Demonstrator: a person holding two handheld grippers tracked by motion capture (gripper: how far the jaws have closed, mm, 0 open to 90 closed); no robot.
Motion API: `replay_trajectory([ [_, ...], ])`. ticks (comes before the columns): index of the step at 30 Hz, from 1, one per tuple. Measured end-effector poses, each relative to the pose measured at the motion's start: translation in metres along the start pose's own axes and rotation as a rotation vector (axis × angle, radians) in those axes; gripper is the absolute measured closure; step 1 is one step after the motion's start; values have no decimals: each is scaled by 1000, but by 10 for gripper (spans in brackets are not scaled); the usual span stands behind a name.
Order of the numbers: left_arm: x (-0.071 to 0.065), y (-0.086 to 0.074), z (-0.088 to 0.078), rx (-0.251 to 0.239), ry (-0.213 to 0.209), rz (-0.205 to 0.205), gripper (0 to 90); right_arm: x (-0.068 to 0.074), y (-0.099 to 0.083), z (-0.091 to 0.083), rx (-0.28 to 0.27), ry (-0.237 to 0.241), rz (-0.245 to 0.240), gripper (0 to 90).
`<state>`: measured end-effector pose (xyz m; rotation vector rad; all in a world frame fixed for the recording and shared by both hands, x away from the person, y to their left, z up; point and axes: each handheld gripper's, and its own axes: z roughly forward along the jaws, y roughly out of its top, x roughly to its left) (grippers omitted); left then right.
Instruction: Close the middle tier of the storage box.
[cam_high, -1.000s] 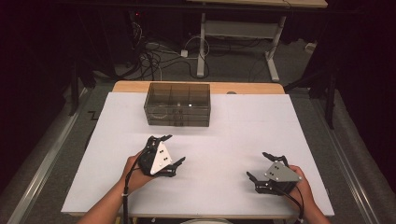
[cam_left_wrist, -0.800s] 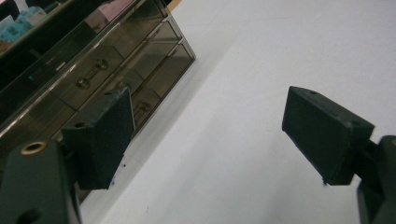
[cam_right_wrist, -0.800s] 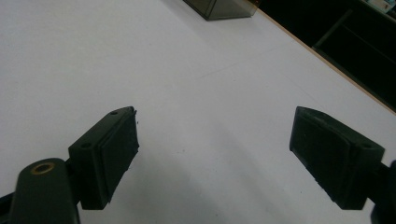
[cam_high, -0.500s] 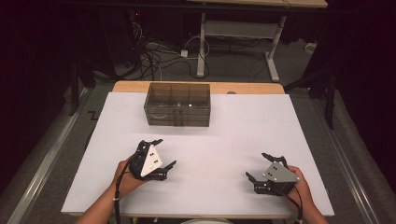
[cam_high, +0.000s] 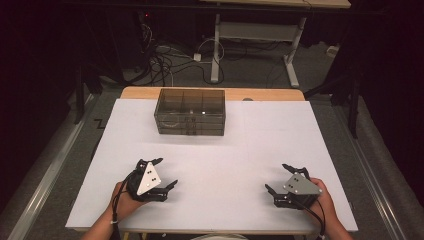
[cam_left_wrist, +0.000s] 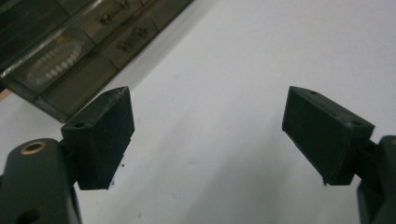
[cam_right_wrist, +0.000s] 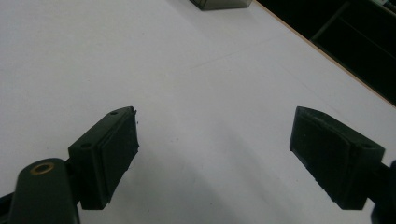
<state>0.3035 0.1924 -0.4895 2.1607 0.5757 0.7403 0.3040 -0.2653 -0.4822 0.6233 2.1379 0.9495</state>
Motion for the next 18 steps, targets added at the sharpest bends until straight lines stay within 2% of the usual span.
replay_trajectory([
  [4, -4, -10, -6, 5, 5, -38, 168, -2, -1, -3, -9, -6, 10, 162],
  [7, -4, -11, -8, 0, 6, -47, 168, -3, -1, -3, -11, -3, 11, 162],
  [9, -5, -9, -8, -5, 15, -40, 168, -3, -1, -3, -9, 1, 5, 162],
  [13, -5, -7, -8, -27, -2, -36, 168, -2, -3, -4, 2, 0, -26, 162],
  [14, -5, -8, -8, -28, 0, -36, 167, -3, -3, -4, 0, -7, -21, 162],
  [15, -4, -8, -9, -36, -5, -56, 167, -3, -2, -5, -4, -10, -12, 162],
  [18, -4, -9, -9, -34, -2, -64, 168, -4, -1, -6, -10, -12, 8, 162],
])
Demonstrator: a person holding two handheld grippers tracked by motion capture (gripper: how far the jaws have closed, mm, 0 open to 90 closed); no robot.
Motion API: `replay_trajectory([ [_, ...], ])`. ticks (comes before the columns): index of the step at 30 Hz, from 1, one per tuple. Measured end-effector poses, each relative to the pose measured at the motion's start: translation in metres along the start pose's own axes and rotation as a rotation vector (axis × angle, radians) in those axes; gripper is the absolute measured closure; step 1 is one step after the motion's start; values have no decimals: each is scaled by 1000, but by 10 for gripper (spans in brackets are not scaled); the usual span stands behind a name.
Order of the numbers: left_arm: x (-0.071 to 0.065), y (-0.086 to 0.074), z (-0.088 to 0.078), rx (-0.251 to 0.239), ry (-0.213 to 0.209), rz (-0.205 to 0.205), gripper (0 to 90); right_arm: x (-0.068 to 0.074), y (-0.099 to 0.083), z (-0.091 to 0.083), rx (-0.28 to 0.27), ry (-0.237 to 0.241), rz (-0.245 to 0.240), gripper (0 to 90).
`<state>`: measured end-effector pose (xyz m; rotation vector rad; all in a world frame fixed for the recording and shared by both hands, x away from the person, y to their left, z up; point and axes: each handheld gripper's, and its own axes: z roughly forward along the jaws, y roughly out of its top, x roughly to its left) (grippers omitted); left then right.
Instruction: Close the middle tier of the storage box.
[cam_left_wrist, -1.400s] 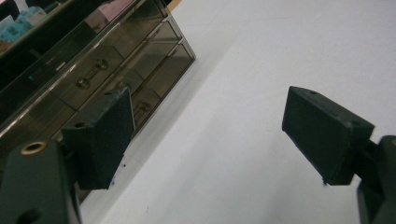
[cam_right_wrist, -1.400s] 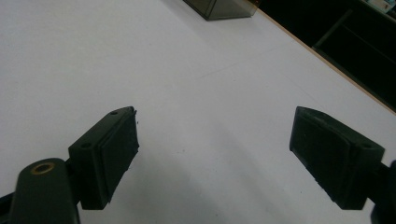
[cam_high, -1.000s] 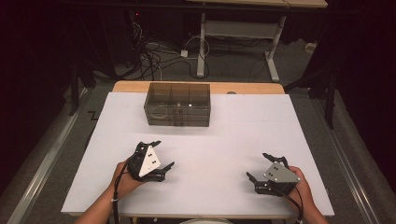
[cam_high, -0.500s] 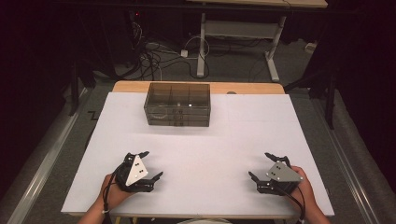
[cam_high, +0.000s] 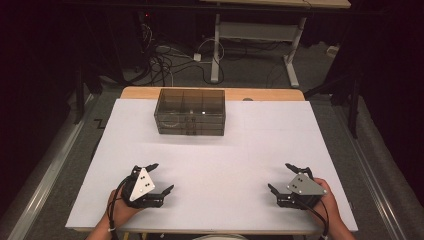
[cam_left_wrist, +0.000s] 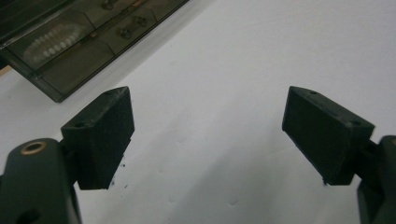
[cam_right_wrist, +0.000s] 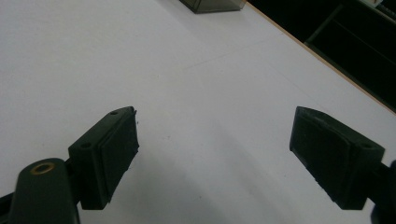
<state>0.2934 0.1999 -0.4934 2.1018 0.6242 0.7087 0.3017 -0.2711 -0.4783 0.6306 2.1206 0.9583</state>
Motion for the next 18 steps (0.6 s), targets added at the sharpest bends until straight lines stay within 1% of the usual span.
replay_trajectory([
  [1, 0, 0, -1, 1, 1, 8, 168, 1, 0, 0, 2, 1, -6, 162],
  [2, 0, 0, -1, 1, 1, 8, 167, 1, 0, 0, 2, 1, -6, 162],
  [4, 1, 0, -1, -6, 7, 3, 168, 1, -1, 1, 3, 8, -22, 162],
  [7, 3, 0, 0, -5, 12, -8, 168, 0, -1, 2, 10, 10, -15, 162],
  [8, 3, 0, 0, -5, 5, -12, 168, 0, -2, 3, 10, 12, -12, 162],
  [11, 3, 0, 1, 5, 12, 2, 168, 1, -2, 3, 11, 20, -16, 162],
  [13, 2, 1, 0, -2, 9, -2, 168, 1, -2, 3, 12, 23, -15, 162],
  [18, 2, 0, 0, 3, 14, 0, 168, 1, -1, 3, 8, 19, -11, 162],
])
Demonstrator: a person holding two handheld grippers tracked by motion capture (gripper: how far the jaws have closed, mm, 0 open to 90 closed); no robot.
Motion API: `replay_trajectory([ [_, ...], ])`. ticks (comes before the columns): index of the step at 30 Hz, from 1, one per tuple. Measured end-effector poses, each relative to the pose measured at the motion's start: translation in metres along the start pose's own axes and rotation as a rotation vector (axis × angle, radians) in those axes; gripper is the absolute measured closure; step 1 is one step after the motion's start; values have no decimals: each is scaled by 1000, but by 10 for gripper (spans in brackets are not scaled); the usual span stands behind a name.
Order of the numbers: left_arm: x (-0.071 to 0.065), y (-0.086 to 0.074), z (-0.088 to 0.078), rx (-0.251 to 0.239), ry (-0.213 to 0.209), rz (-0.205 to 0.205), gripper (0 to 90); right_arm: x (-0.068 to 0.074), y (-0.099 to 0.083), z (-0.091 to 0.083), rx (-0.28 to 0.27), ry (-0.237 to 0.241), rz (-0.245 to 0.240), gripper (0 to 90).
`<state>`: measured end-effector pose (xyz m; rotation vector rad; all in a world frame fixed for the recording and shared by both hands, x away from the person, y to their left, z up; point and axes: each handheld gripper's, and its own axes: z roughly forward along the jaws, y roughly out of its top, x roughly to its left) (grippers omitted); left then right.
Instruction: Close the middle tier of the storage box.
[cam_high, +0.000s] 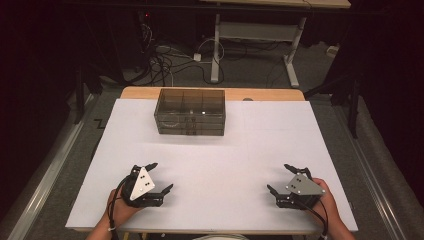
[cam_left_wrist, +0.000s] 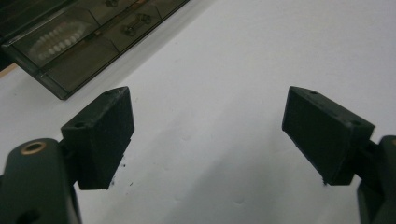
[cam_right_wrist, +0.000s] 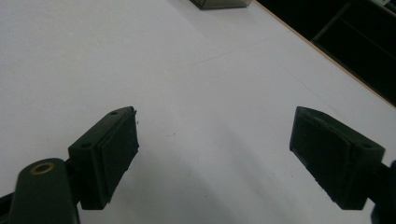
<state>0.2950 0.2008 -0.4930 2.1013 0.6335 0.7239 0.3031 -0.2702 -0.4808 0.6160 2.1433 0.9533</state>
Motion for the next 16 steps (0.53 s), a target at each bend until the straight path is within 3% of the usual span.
replay_trajectory([
  [12, 3, 1, 1, 7, 17, -3, 168, -2, -2, 1, 5, 1, 17, 161],
  [16, 7, 0, 1, 6, 25, -23, 168, -5, -3, 1, 2, -4, 34, 161],
])
